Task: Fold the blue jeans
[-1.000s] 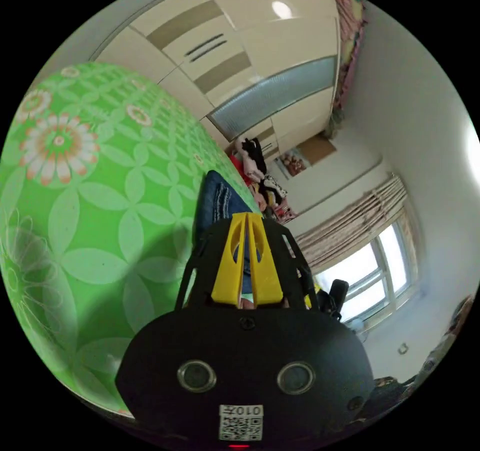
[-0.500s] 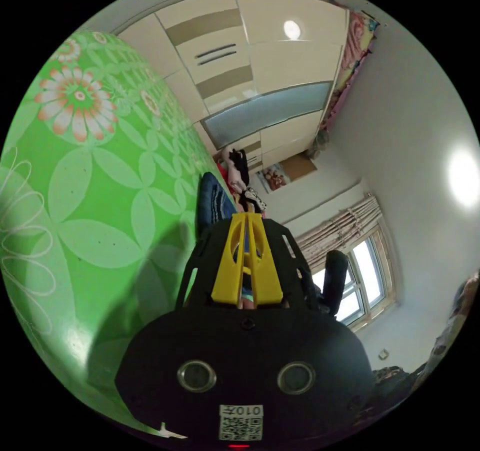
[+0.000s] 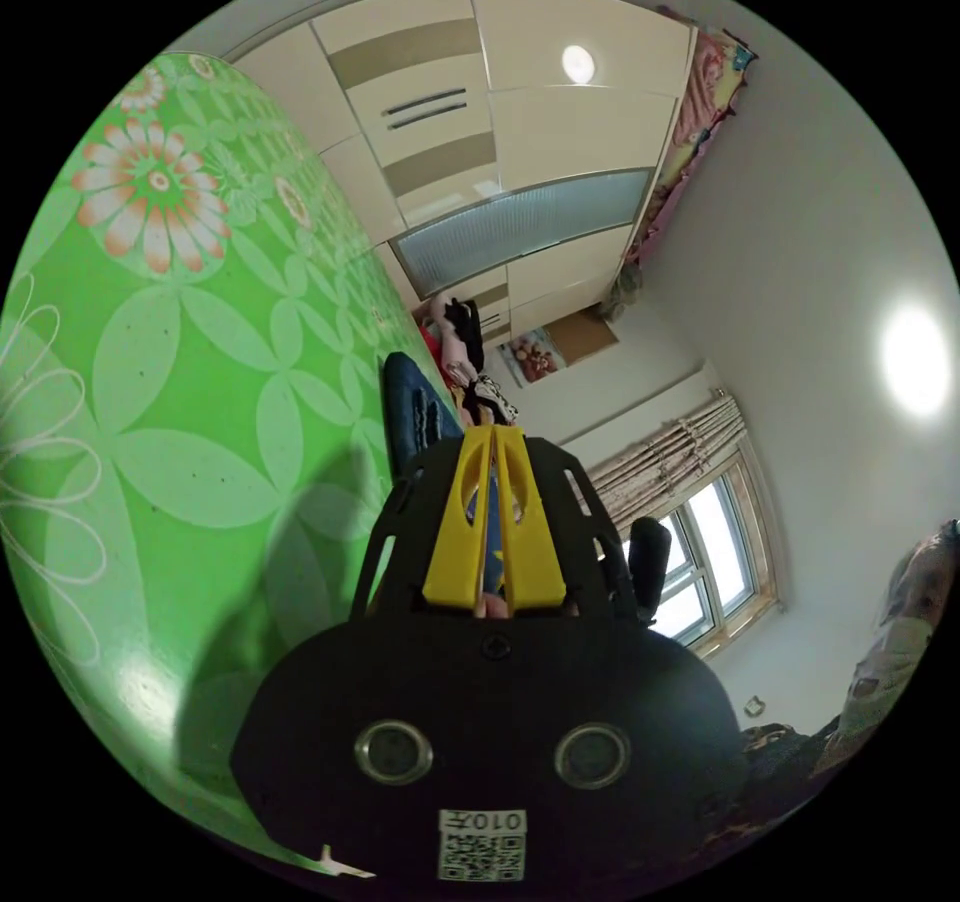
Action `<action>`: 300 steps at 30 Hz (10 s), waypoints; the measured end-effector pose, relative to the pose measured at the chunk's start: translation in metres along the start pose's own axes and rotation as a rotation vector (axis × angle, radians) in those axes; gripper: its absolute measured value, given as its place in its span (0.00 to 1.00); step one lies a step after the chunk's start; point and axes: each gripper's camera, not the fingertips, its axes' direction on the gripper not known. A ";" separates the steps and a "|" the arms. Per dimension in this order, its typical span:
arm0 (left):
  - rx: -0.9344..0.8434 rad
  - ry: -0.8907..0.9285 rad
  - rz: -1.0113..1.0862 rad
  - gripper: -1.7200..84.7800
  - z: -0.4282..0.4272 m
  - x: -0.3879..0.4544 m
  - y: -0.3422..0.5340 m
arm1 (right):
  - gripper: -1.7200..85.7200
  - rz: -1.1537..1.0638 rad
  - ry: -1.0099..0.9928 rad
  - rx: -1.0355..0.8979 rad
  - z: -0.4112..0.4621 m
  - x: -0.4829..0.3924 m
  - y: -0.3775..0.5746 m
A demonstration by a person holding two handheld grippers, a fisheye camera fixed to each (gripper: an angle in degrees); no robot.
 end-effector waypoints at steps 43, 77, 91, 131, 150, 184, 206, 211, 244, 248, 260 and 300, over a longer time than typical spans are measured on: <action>-0.007 0.093 -0.005 0.02 -0.054 0.024 0.022 | 0.06 0.217 0.617 0.311 -0.073 -0.007 0.012; 0.048 0.138 -0.032 0.02 -0.050 0.011 -0.003 | 0.11 0.192 0.046 0.294 -0.095 0.068 0.110; 0.012 0.185 -0.047 0.02 -0.030 -0.002 -0.024 | 0.07 -0.068 0.438 0.022 0.029 -0.102 0.001; 0.010 0.202 -0.042 0.02 0.110 0.012 -0.037 | 0.07 0.136 0.344 0.083 -0.008 -0.037 0.010; -0.786 -0.496 1.083 0.14 0.486 0.284 0.138 | 0.06 0.884 0.230 0.739 -0.236 0.211 0.327; -0.053 -1.079 0.338 0.14 0.120 0.022 -0.132 | 0.06 1.305 0.237 0.506 -0.191 0.289 0.372; 0.015 -0.895 0.205 0.13 -0.031 -0.206 -0.130 | 0.05 0.564 -0.152 0.395 -0.183 0.174 0.138; -0.054 -0.897 0.296 0.13 -0.004 -0.243 -0.184 | 0.04 0.573 -0.007 0.244 -0.160 0.187 0.036; -0.477 -1.247 0.267 0.11 0.367 -0.554 -0.536 | 0.03 1.128 -0.458 0.267 -0.098 0.355 -0.004; -0.524 -1.183 0.298 0.11 0.387 -0.605 -0.559 | 0.03 1.224 -0.603 0.471 -0.083 0.355 0.020; -0.736 -0.472 -0.108 0.07 0.352 -0.803 -0.666 | 0.04 1.273 -0.316 0.548 -0.087 0.328 0.008; -1.565 -0.268 1.311 0.15 0.716 -0.683 -0.483 | 0.17 0.692 -0.195 0.123 0.000 0.308 -0.383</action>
